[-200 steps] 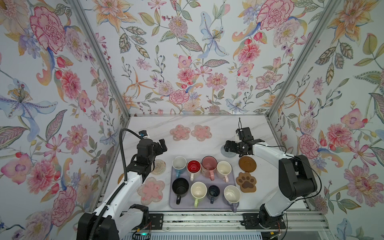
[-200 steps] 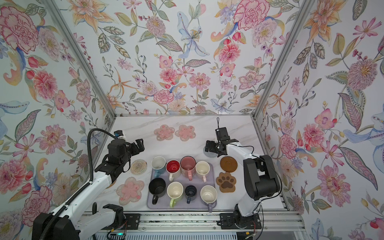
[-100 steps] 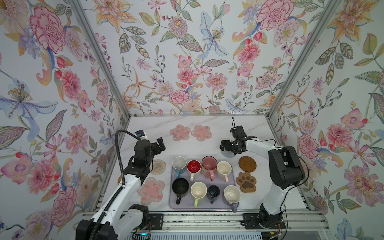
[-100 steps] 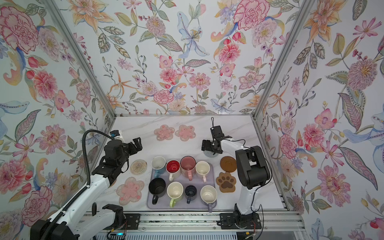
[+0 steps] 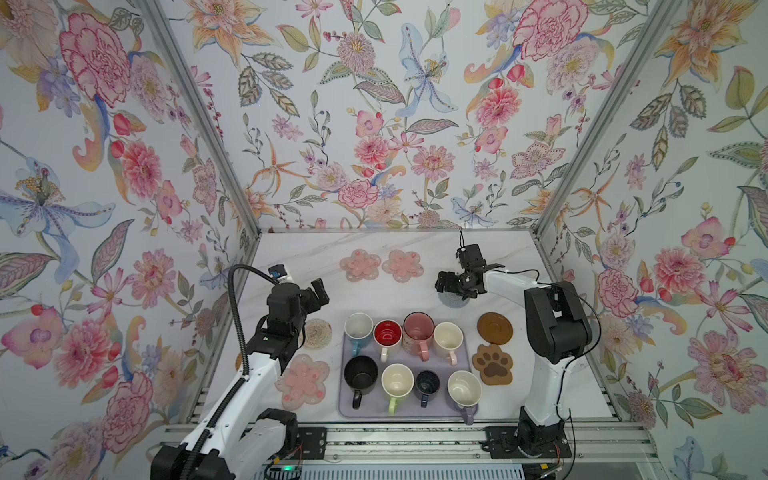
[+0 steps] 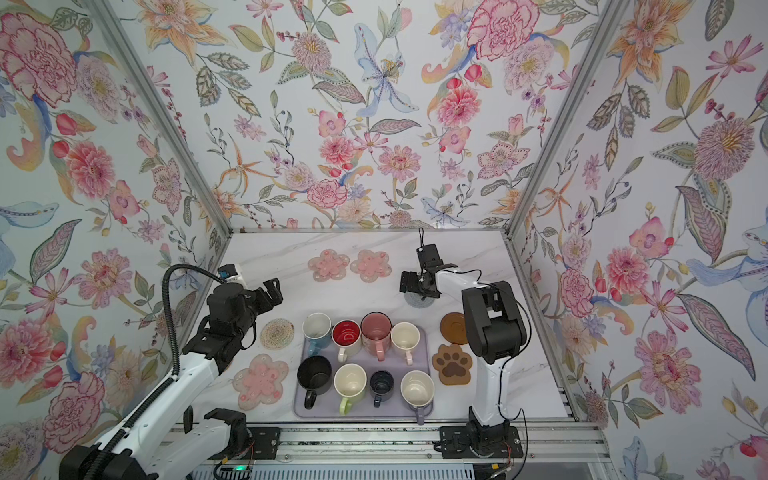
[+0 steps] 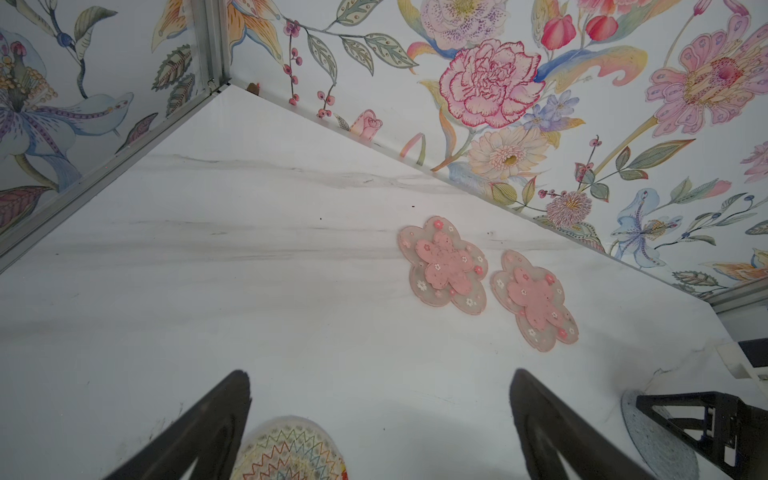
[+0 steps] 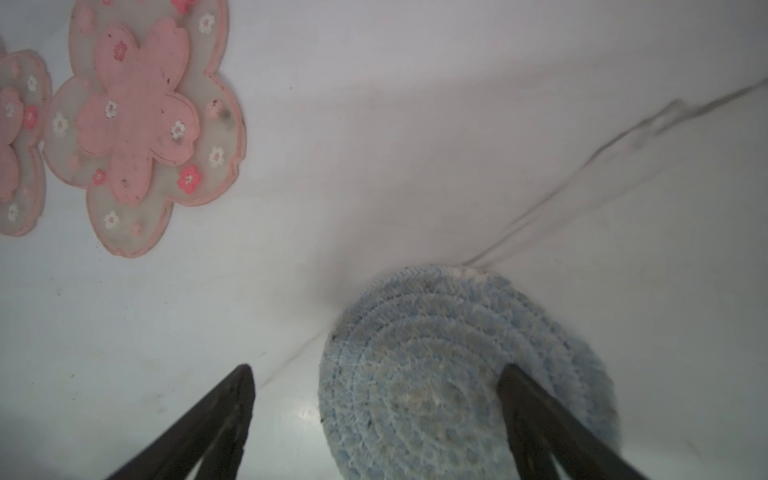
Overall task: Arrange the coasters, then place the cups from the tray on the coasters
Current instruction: 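Slide the pale blue woven coaster farther from the robot with the right gripper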
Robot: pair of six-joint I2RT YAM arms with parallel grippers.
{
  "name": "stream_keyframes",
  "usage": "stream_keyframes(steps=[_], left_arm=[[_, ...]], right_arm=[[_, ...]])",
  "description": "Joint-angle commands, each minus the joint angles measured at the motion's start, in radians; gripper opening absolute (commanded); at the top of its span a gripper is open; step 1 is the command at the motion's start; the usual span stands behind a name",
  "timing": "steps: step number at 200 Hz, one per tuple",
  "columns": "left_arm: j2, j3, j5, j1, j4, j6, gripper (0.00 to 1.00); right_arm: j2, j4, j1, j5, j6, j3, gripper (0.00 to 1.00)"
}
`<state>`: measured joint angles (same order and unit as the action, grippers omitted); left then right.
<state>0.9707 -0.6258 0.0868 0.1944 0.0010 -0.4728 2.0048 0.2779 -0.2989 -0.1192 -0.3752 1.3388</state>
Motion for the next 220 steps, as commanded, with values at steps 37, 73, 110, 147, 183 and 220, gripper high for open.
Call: stream_keyframes(steps=[37, 73, 110, 147, 183, 220], left_arm=[[-0.028, 0.022, 0.017, -0.013, -0.029, -0.036, 0.99], [-0.043, 0.025, 0.019, -0.017, -0.039, -0.046, 0.99], [-0.04, 0.024, 0.014, -0.016, -0.057, -0.055, 0.99], [-0.032, 0.024, 0.011, -0.017, -0.065, -0.067, 0.99], [-0.029, 0.021, 0.006, -0.018, -0.072, -0.069, 0.99], [-0.019, 0.012, -0.011, -0.018, -0.075, -0.069, 0.99]], right_arm=[[0.177, 0.05, 0.01, 0.01, -0.004, 0.173, 0.92], [0.268, 0.082, 0.016, 0.002, 0.002, 0.298, 0.93], [0.339, 0.105, 0.018, -0.013, 0.009, 0.399, 0.93], [0.396, 0.123, 0.017, -0.035, 0.01, 0.482, 0.93], [0.435, 0.14, 0.009, -0.054, 0.01, 0.54, 0.93], [0.449, 0.141, 0.0, -0.063, 0.004, 0.567, 0.94]])
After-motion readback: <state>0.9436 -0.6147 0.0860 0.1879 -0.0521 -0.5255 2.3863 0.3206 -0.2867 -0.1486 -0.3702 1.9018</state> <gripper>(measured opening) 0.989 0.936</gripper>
